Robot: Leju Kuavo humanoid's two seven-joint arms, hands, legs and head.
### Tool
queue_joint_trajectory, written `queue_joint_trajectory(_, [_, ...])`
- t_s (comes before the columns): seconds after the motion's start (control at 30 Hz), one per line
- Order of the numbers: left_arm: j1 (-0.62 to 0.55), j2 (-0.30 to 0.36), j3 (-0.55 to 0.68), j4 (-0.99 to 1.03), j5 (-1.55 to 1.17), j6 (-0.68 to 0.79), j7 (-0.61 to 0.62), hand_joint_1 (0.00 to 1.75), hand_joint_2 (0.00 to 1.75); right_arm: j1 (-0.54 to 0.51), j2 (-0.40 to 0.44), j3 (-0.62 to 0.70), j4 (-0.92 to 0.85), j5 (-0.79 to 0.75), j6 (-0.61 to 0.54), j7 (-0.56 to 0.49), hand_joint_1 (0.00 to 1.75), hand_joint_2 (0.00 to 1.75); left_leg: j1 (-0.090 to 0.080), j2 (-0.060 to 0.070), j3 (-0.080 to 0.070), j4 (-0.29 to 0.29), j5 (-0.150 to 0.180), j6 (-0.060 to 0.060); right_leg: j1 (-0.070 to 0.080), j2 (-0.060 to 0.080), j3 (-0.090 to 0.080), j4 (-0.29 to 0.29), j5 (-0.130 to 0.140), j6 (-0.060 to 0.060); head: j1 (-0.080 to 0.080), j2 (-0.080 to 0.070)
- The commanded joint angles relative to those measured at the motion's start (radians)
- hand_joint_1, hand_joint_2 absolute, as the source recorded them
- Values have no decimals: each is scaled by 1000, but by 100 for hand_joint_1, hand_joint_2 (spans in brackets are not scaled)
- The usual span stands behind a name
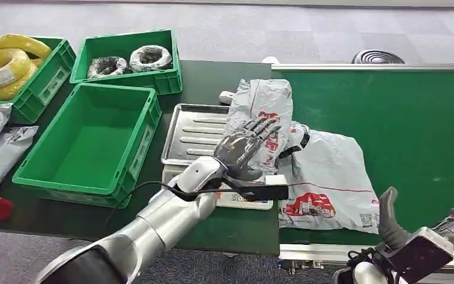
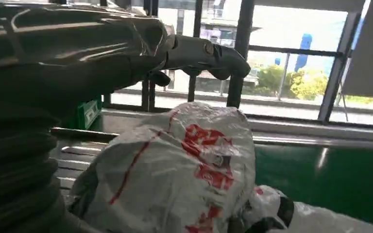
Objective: Moved the parcel from conveyor to table for the left to box.
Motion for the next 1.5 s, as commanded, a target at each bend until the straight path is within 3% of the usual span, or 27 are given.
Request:
queue_joint_trajectory(0.03, [29, 10, -228, 117, 1, -12, 14, 0, 175, 34, -7, -13, -52, -11, 0, -1, 0, 175, 0, 1, 2, -1, 0, -1, 0, -2, 2, -1, 0, 0, 0, 0])
queue_joint_trajectory(0.43, [18, 10, -165, 176, 76, 81, 19, 0, 175, 24, -7, 31, -68, 11, 0, -1, 0, 175, 1, 3, 1, 0, 0, -1, 1, -1, 1, -1, 0, 0, 0, 0])
queue_joint_trajectory(0.77, [-126, 10, -86, 166, 103, 63, 35, 0, 175, -6, -7, 41, -34, 26, 0, -1, 0, 175, 1, 4, -2, 2, 0, -1, 1, -1, -1, 1, 1, 0, 0, 0])
queue_joint_trajectory(1.03, [-150, 10, -141, 127, 113, 2, 90, 0, 175, -10, -7, 39, -47, 15, 0, -1, 0, 175, 0, 2, 0, 0, 0, -1, 1, -1, 0, 0, 0, 0, 0, 0])
queue_joint_trajectory(1.5, [-74, 10, -219, 174, 187, 14, 110, 0, 175, 19, -7, 81, -125, 9, 0, -1, 0, 175, 0, 3, 2, -1, 0, -1, 1, -1, 2, -1, 1, 0, 0, 0])
